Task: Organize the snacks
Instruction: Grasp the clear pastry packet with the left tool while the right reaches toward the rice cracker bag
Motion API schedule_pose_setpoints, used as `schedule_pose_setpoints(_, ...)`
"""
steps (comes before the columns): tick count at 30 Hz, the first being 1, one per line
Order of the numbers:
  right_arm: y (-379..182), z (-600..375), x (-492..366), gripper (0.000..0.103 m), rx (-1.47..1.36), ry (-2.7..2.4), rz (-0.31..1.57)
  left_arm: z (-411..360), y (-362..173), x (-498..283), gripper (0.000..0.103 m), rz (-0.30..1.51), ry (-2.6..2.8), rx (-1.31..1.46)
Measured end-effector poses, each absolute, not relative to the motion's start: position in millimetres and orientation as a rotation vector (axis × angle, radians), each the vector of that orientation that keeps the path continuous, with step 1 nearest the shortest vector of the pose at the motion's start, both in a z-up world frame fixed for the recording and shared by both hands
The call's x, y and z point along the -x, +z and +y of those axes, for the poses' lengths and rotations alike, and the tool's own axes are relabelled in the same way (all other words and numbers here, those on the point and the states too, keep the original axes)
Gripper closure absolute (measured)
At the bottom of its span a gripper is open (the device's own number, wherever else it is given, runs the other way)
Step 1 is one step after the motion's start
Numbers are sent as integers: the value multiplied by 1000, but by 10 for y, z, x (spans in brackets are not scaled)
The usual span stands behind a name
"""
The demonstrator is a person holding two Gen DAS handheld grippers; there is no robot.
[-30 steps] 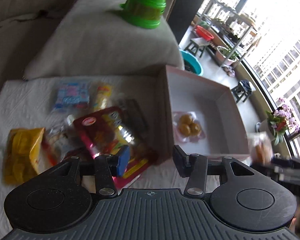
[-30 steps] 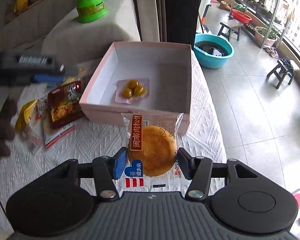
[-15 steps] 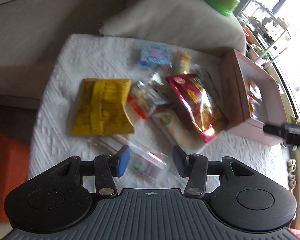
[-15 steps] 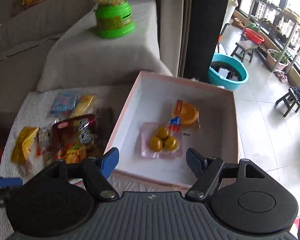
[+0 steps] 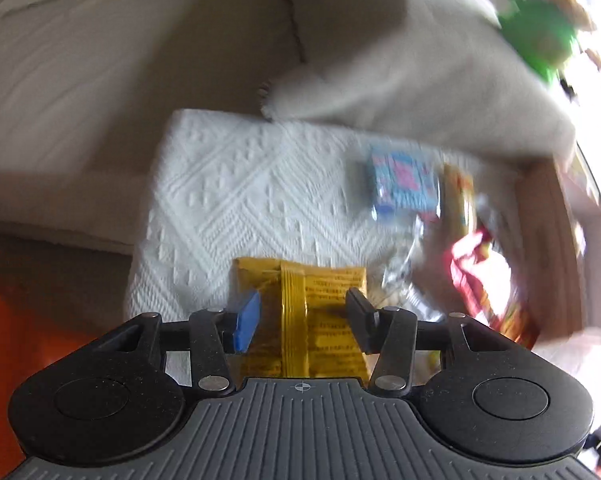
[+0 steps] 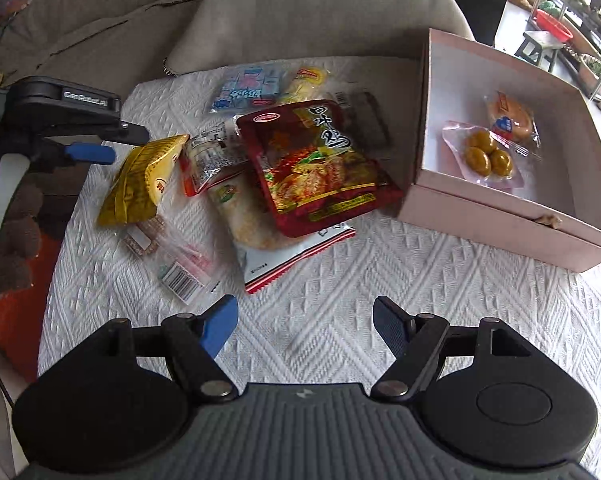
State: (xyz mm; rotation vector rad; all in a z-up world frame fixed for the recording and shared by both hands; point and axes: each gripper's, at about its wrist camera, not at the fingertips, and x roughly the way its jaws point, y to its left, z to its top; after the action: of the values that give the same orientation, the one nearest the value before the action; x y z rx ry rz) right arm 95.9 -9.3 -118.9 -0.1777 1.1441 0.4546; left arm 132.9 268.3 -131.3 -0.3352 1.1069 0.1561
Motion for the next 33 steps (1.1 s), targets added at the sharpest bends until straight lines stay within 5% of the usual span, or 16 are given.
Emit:
schedule_pose_setpoints(4, -1246, 44, -1018, 27, 168, 428, 1156, 2657, -1311, -1235, 47, 1085, 122, 169)
schedule_pose_setpoints(15, -1351, 594, -877, 26, 330, 541, 1106, 2921, -1406, -1319, 41, 1182, -26, 290)
schedule_pose_setpoints(25, -1265, 762, -1558, 26, -182, 346, 1239, 3231, -1339, -1114, 38, 1202, -35, 262)
schedule_pose_setpoints(33, -1627, 1428, -1949, 25, 31, 217, 1201, 3280, -1310, -953, 44, 1178, -107, 289)
